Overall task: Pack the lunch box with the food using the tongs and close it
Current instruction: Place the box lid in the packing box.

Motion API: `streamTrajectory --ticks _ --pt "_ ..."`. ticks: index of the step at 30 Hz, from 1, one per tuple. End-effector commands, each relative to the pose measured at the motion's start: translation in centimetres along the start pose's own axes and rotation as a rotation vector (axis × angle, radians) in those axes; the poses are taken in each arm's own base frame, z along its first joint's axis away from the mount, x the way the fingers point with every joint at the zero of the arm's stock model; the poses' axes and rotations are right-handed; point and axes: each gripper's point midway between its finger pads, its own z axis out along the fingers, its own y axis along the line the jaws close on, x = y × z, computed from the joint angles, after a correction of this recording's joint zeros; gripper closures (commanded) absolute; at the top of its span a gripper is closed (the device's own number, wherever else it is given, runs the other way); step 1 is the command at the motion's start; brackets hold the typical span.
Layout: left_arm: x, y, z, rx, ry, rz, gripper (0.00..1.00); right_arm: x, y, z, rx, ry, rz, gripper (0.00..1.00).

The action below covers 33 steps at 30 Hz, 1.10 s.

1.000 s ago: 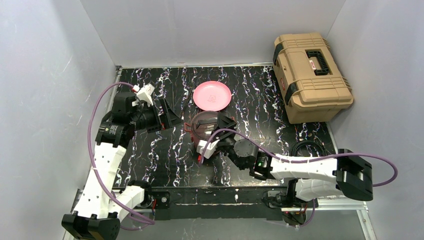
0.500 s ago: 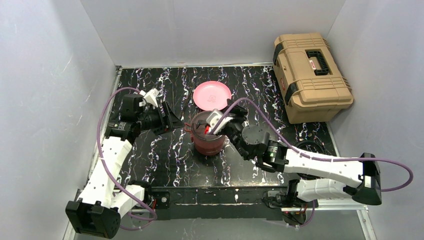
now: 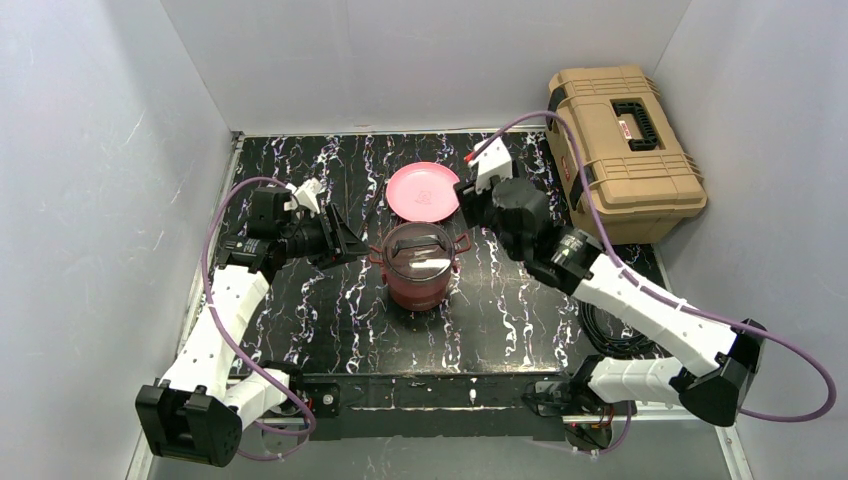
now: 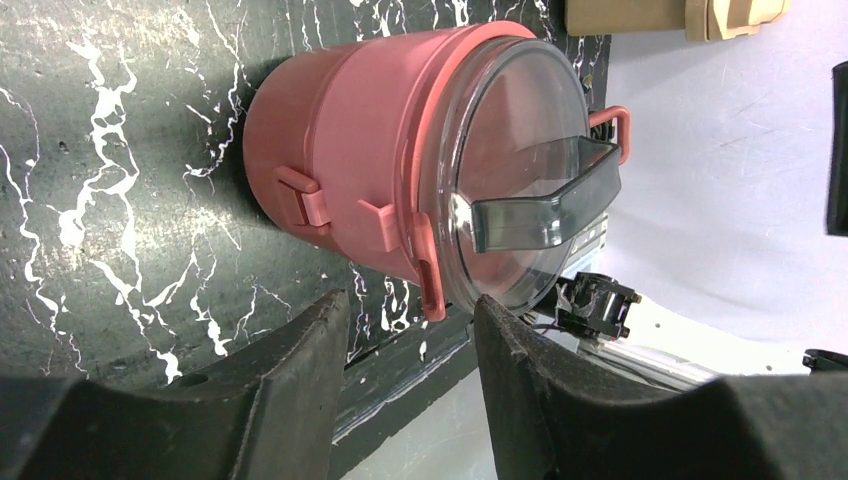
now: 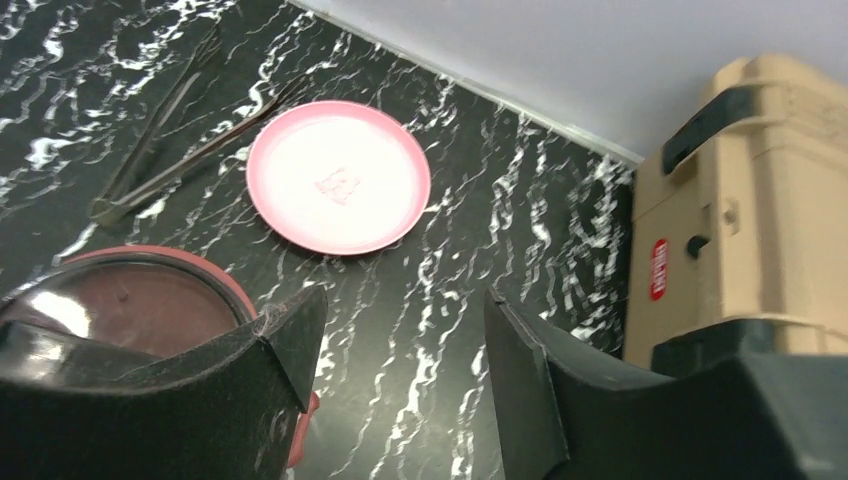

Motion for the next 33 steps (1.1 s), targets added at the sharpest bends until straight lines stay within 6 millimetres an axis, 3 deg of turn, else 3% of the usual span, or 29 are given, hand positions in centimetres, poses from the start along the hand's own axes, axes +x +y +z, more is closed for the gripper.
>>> streamTrajectory --ticks 1,8,16,21,33 --pt "0.4 -0.2 -0.1 0.015 0.011 -0.018 0.53 1.3 0.9 -0.4 -0.115 0.157 0.207 0.35" --pt "1.0 -0.2 0.5 0.01 0.036 -0.032 0.54 4.8 1.2 -0.1 -0.212 0.366 0.316 0.54" --pt "1.9 0.1 1.1 -0.012 0.058 -0.023 0.59 6.0 3.4 -0.2 -0.416 0.456 0.604 0.53" --pt "1.7 0.1 1.3 -0.014 0.05 -0.019 0.6 7.1 3.1 -0.2 -0.408 0.487 0.666 0.51" --pt "1.6 -0.3 1.9 0.005 0.057 -0.025 0.69 8.8 4.9 -0.7 -0.457 0.534 0.777 0.49"
